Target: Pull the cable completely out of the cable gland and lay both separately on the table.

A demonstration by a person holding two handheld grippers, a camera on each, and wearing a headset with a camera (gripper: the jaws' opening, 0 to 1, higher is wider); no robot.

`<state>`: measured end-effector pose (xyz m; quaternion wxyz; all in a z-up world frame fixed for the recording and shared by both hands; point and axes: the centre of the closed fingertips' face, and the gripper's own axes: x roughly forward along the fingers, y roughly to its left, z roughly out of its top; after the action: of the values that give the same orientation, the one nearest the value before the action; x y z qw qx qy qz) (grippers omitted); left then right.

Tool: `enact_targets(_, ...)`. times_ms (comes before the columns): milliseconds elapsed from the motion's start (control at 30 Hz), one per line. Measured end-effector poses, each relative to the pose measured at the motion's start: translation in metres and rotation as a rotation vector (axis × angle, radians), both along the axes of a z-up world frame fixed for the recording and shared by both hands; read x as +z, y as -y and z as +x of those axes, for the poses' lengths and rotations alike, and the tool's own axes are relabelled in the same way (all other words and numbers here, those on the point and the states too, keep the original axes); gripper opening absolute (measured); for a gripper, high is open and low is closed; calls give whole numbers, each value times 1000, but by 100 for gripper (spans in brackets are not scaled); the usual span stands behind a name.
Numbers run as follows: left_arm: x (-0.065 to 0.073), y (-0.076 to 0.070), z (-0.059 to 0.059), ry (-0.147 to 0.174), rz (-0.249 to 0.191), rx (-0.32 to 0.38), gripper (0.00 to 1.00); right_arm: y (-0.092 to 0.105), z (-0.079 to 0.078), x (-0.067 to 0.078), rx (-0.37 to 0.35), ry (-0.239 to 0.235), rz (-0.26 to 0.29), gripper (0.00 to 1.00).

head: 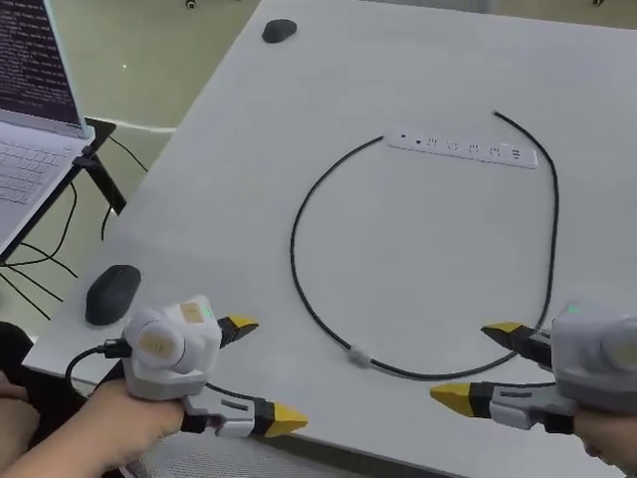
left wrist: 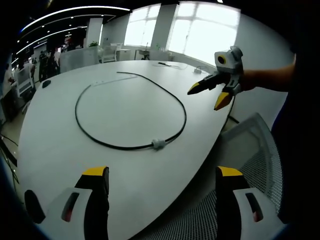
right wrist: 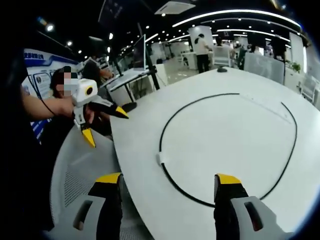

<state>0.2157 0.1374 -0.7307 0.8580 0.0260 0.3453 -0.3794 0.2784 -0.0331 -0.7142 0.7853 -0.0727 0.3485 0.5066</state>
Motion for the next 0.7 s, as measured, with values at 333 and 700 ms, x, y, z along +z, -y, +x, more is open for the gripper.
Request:
enact_targets(333,-3,-1,1,2,17,-13,88,-25,17,-7,41,9,-42,64)
enact_targets(700,-6,-12,2,-10,8,-8,87,-49,18,-28,114,6,-123,56)
